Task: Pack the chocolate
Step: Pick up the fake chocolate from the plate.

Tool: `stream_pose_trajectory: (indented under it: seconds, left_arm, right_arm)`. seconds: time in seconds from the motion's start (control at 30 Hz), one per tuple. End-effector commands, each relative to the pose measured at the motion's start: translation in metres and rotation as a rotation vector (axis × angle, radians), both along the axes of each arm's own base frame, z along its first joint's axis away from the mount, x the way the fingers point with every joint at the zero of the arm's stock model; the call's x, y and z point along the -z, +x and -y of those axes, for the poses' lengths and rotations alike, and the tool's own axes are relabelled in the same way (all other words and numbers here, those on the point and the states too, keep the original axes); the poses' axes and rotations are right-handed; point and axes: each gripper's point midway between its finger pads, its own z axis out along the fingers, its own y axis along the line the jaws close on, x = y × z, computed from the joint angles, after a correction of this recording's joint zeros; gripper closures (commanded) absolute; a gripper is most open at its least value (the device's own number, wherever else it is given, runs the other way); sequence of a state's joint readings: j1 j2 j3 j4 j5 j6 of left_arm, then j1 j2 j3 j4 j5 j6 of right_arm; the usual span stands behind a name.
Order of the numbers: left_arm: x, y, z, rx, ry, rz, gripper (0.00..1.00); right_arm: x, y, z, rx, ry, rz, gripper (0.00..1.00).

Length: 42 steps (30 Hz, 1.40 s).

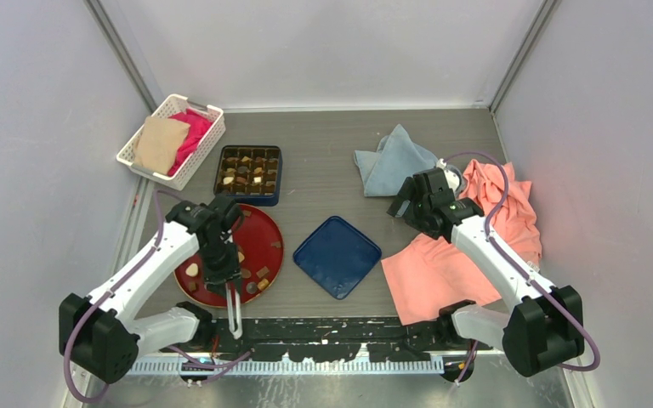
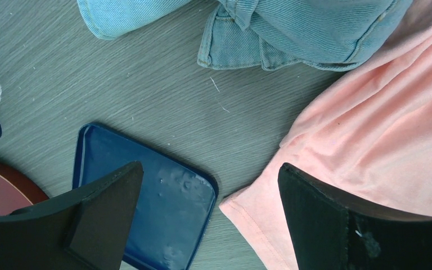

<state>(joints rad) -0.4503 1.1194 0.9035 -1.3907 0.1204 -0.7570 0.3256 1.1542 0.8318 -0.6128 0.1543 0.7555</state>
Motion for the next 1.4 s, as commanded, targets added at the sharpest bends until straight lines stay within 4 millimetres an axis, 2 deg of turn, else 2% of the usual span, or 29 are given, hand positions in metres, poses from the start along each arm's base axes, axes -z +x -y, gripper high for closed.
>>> stream_pose_trajectory:
  seconds: [0.0, 0.17, 0.63, 1.2, 1.37]
  left_arm:
    - [0.004, -0.003, 0.004, -0.043, -0.013, -0.003, 0.64]
    - [0.018, -0.003, 0.01, -0.055, -0.029, -0.038, 0.63]
    - [0.04, 0.01, 0.019, -0.066, -0.047, -0.035, 0.61]
    - [0.045, 0.035, 0.019, -0.027, 0.012, -0.029, 0.61]
    - [0.044, 0.045, 0.021, -0.011, 0.026, -0.036, 0.58]
  right_arm:
    - [-0.015, 0.007, -0.005, -0.009, 0.023, 0.065, 0.05]
    - [-0.016, 0.005, -0.003, -0.013, 0.016, 0.067, 0.05]
    - [-0.017, 0.005, -0.003, -0.015, 0.015, 0.069, 0.05]
    - [-0.014, 0.004, -0.003, -0.015, 0.013, 0.064, 0.05]
    - [-0.015, 0.006, -0.004, -0.018, 0.017, 0.063, 0.05]
